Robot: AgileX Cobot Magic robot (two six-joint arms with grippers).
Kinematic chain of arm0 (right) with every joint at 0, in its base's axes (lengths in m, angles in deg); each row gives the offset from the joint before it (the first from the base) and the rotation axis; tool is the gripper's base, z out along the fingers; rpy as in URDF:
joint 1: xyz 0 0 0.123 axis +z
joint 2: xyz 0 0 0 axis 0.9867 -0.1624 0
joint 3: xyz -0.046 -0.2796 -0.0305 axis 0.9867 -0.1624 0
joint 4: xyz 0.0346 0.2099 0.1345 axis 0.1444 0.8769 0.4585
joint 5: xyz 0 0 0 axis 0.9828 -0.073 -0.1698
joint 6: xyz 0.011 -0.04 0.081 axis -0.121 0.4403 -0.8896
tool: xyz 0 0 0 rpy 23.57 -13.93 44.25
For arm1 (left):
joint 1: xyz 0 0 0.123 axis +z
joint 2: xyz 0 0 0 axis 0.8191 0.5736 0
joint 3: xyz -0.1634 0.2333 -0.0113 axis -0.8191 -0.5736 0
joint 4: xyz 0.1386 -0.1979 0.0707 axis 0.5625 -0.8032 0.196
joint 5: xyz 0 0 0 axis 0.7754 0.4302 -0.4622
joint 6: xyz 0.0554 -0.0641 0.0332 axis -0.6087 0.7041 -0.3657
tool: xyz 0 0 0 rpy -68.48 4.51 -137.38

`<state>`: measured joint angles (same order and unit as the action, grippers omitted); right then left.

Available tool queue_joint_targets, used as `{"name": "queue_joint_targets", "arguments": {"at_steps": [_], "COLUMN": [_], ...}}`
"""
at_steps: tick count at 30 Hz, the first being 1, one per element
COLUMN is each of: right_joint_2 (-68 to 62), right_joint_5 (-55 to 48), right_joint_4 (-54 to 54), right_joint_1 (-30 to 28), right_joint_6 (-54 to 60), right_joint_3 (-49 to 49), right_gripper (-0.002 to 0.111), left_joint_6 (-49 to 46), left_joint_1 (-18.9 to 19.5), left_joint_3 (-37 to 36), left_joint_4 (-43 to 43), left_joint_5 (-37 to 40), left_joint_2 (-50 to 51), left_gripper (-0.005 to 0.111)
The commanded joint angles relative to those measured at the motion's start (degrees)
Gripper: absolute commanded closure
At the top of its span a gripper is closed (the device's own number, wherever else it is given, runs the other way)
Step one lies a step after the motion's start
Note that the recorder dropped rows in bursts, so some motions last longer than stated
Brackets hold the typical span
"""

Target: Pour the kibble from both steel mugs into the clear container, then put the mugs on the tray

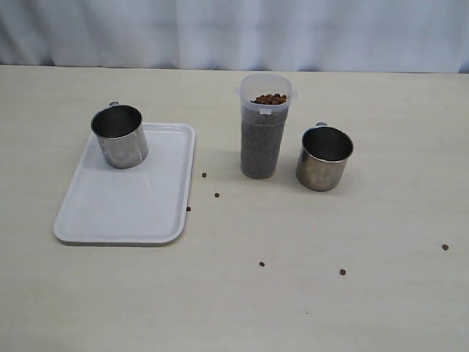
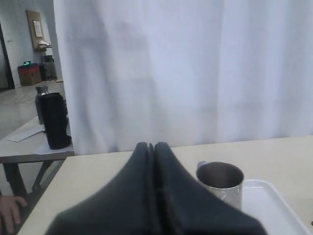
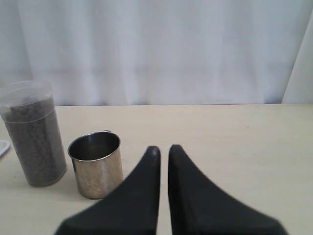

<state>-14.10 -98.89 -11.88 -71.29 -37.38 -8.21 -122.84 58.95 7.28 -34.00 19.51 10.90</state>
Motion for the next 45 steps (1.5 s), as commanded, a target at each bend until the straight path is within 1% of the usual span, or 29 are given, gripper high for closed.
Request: {"name": "queue_joint_targets", "arguments": {"at_steps": [1,4,9,14,16,17,18,19,20,21,23,26,28,29,38,41,45], "right_joint_2": [0.16,0.16,0.16,0.16,0.16,0.16,0.16,0.16,0.16,0.16,0.16,0.16,0.16,0.16,0.16,0.16,0.16], "right_joint_5": [0.48,0.48,0.48,0.48,0.48,0.48,0.48,0.48,0.48,0.48,0.48,0.48,0.48,0.48,0.48,0.48,0.48], "right_joint_4": [0.03,0.03,0.03,0.03,0.03,0.03,0.03,0.03,0.03,0.03,0.03,0.03,0.03,0.03,0.03,0.03,0.03], "right_joint_1": [0.16,0.16,0.16,0.16,0.16,0.16,0.16,0.16,0.16,0.16,0.16,0.16,0.16,0.16,0.16,0.16,0.16], "right_joint_6": [0.14,0.14,0.14,0.14,0.14,0.14,0.14,0.14,0.14,0.14,0.14,0.14,0.14,0.14,0.14,0.14,0.14], "right_joint_3": [-0.15,-0.15,-0.15,-0.15,-0.15,-0.15,-0.15,-0.15,-0.15,-0.15,-0.15,-0.15,-0.15,-0.15,-0.15,-0.15,-0.15], "right_gripper": [0.104,0.104,0.104,0.104,0.104,0.104,0.104,0.104,0.104,0.104,0.104,0.104,0.104,0.104,0.104,0.104,0.104], "left_joint_6": [0.44,0.44,0.21,0.24,1.19,6.26,11.48,18.51,26.42,35.16,50.98,66.73,74.04,76.13,74.41,76.54,76.83], "left_joint_1": [0.04,0.04,0.04,0.04,0.04,0.04,0.04,0.04,0.04,0.04,0.04,0.04,0.04,0.04,0.04,0.04,0.04], "left_joint_3": [-0.51,-0.62,-0.62,-1.79,-2.05,-2.39,-2.76,-3.52,-3.52,-3.52,-3.52,-3.52,-3.52,-3.52,-3.52,-3.52,-3.52], "left_joint_4": [-0.46,-0.67,-0.63,-1.57,4.00,8.34,10.80,14.20,21.46,26.64,41.66,57.93,64.54,66.25,65.94,65.94,65.94], "left_joint_5": [2.39,4.39,11.36,10.75,9.36,7.68,5.06,2.94,-0.42,-2.14,-1.87,-2.25,-1.87,-1.46,2.07,2.93,2.69], "left_joint_2": [-0.83,-0.83,-0.83,-0.83,-0.83,-0.83,-0.83,-0.83,-0.83,-0.83,-0.83,-0.83,-0.83,-0.83,-0.83,-0.83,-0.83], "left_gripper": [0.107,0.107,0.107,0.107,0.107,0.107,0.107,0.107,0.107,0.107,0.107,0.107,0.107,0.107,0.107,0.107,0.107]}}
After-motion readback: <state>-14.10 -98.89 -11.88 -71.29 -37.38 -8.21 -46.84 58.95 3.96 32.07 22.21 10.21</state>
